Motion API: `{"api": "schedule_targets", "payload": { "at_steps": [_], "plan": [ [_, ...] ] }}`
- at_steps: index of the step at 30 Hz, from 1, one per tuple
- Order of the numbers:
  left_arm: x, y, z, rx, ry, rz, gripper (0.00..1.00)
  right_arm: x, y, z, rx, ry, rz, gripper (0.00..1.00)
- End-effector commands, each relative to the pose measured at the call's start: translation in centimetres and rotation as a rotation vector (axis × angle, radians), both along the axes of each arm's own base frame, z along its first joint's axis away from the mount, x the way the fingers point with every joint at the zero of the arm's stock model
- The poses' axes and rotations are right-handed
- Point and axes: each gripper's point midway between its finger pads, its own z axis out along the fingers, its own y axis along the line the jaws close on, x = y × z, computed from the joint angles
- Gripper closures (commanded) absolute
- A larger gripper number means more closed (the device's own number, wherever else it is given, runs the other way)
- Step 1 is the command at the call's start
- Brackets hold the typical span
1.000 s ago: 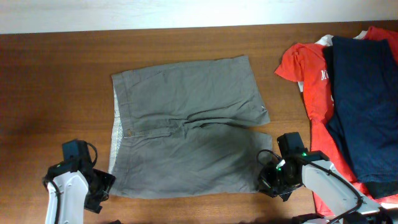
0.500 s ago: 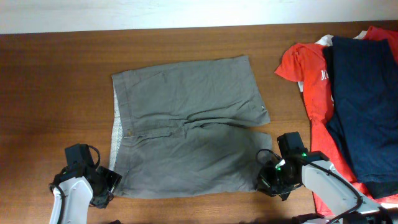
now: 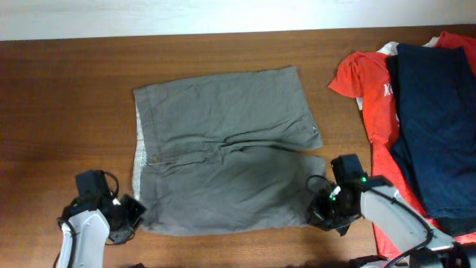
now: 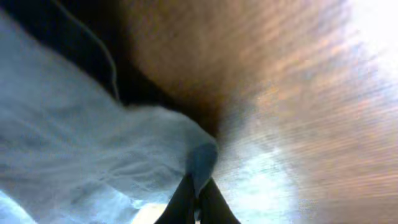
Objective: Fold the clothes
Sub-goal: 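Lift the hems and fold them up onto the waistband with both grippers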
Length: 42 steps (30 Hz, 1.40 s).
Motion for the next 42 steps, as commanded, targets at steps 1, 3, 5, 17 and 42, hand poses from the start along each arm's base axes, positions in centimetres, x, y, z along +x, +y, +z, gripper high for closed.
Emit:
{"api": "schedule_targets", "payload": {
  "at_steps": [1,3,5,17,42],
  "plan": [
    [4.6,-1.0,4.7,-0.078,-0.18,-0.159,0.99,4.1,-1.4,3.8,-0.104,-0.112,0.089,0.96],
    [5.8,-0.5,7.2,-0.06,-0.209,-0.182,0.99,5.9,-2.1,7.3,-0.159,-0.157,0.139,0.96],
    [6.3,-0.3,9.6,-0.057,-0.217,-0.183,0.99,7.2,-2.3,10.1,-0.174,-0.2,0.168,0.96],
    [14.9,0.8,23.3,0.126,-0.68,-0.274,0.99,17.5,-3.4,23.5,-0.329,-0.712,0.243,0.96],
    [32.4,3.8,5.0,0.154,-0.699,-0.281,0.99,37.3,-1.1,11.2,-0.386,-0.976,0.342,0.96]
  ]
}}
